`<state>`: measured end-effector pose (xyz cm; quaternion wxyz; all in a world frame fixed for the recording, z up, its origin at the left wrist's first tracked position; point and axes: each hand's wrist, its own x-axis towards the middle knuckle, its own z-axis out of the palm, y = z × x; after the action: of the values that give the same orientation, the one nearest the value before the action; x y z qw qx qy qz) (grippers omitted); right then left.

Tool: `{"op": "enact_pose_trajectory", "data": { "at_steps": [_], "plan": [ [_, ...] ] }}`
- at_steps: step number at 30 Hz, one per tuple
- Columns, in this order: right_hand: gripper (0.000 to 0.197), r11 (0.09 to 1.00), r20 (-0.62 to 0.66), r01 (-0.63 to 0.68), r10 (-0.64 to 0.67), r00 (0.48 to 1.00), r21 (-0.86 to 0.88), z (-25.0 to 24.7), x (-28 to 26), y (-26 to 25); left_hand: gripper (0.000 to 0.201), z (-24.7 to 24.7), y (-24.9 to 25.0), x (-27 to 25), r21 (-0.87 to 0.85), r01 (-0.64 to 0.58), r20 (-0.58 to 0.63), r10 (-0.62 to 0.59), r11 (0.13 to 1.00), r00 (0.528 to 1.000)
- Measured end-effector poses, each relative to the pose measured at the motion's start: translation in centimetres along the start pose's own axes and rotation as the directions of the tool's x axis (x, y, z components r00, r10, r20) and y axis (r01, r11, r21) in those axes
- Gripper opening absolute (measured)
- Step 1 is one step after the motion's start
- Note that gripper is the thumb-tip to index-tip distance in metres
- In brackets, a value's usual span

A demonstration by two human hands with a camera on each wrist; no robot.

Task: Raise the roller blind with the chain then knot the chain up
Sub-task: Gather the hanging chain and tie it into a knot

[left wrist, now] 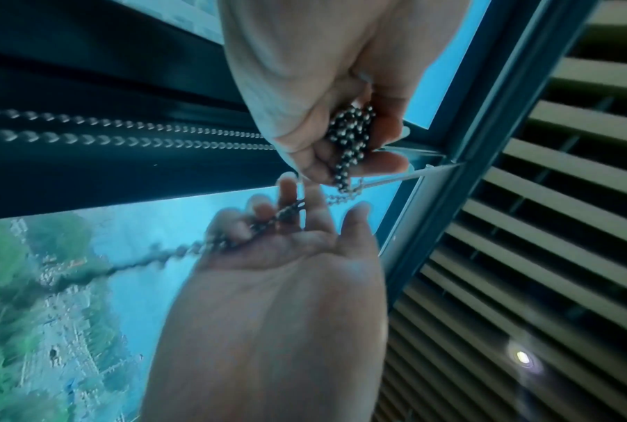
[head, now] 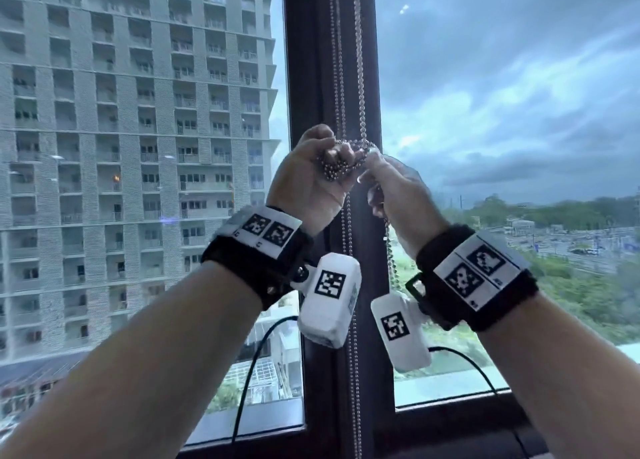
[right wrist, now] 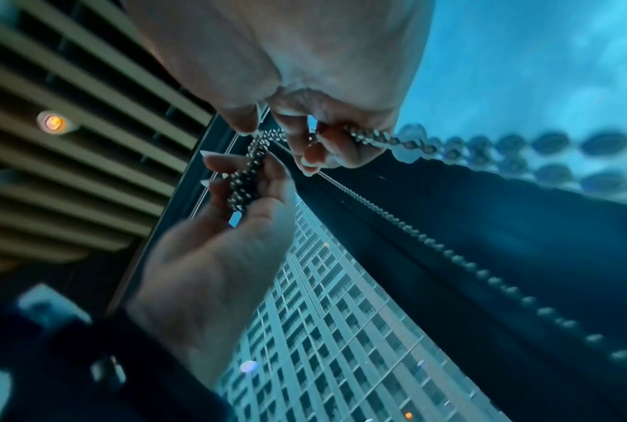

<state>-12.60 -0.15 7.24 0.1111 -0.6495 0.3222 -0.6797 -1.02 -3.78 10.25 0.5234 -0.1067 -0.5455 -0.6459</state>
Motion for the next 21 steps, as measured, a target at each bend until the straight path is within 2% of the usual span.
{"op": "enact_pose_trajectory", "data": {
  "at_steps": [3,6,8,10,11,13,15,18,19,21],
  "plan": [
    [0.025,0.994,-0.028,0.003,0.0,1.0,0.113,0.5,1.0,-0.8,0.025,-1.2,-1.3,-0.4,-0.114,-0.016,-0.012,0.015,0.993,1.0],
    [0.018,1.0,-0.109,0.006,-0.006,0.994,-0.004,0.6,2.3,-0.6,0.029,-1.6,-1.7,-0.7,-0.132,-0.026,-0.052,0.019,0.991,0.998],
    [0.017,0.999,-0.093,-0.01,0.005,0.996,-0.048,0.8,2.5,-0.2,0.032,-1.4,-1.6,-0.8,-0.029,-0.057,-0.088,0.054,0.998,0.995],
    [0.022,0.999,-0.061,-0.039,0.037,0.997,-0.023,0.9,2.4,-0.1,0.04,-1.2,-1.5,-0.8,0.256,-0.129,-0.122,0.164,0.958,0.979],
    [0.024,0.999,-0.051,-0.052,0.051,0.997,-0.006,0.8,2.2,-0.2,0.046,-1.0,-1.4,-0.8,0.437,-0.175,-0.118,0.25,0.882,0.961],
    [0.024,0.998,-0.041,-0.067,0.067,0.997,0.005,0.6,2.1,-0.4,0.051,-1.1,-1.0,-0.7,0.715,-0.237,-0.066,0.401,0.658,0.914],
    [0.023,0.997,-0.026,-0.076,0.076,0.997,-0.013,0.3,2.2,-0.6,0.048,-1.6,-0.4,-0.7,0.847,-0.229,-0.026,0.468,0.479,0.883],
    [0.025,0.998,0.007,-0.062,0.062,0.998,-0.018,0.4,2.1,-1.1,0.037,-2.0,0.3,-0.6,0.957,-0.214,0.09,0.499,0.197,0.862],
    [0.025,0.998,0.024,-0.066,0.066,0.998,0.016,0.6,2.0,-1.3,0.035,-2.0,0.4,-0.5,0.963,-0.212,0.103,0.5,0.165,0.86],
    [0.025,0.987,0.072,-0.103,0.094,0.993,0.123,0.9,1.8,-1.3,0.033,-1.5,0.6,-0.3,0.958,-0.176,0.059,0.449,0.225,0.892]
  ]
}}
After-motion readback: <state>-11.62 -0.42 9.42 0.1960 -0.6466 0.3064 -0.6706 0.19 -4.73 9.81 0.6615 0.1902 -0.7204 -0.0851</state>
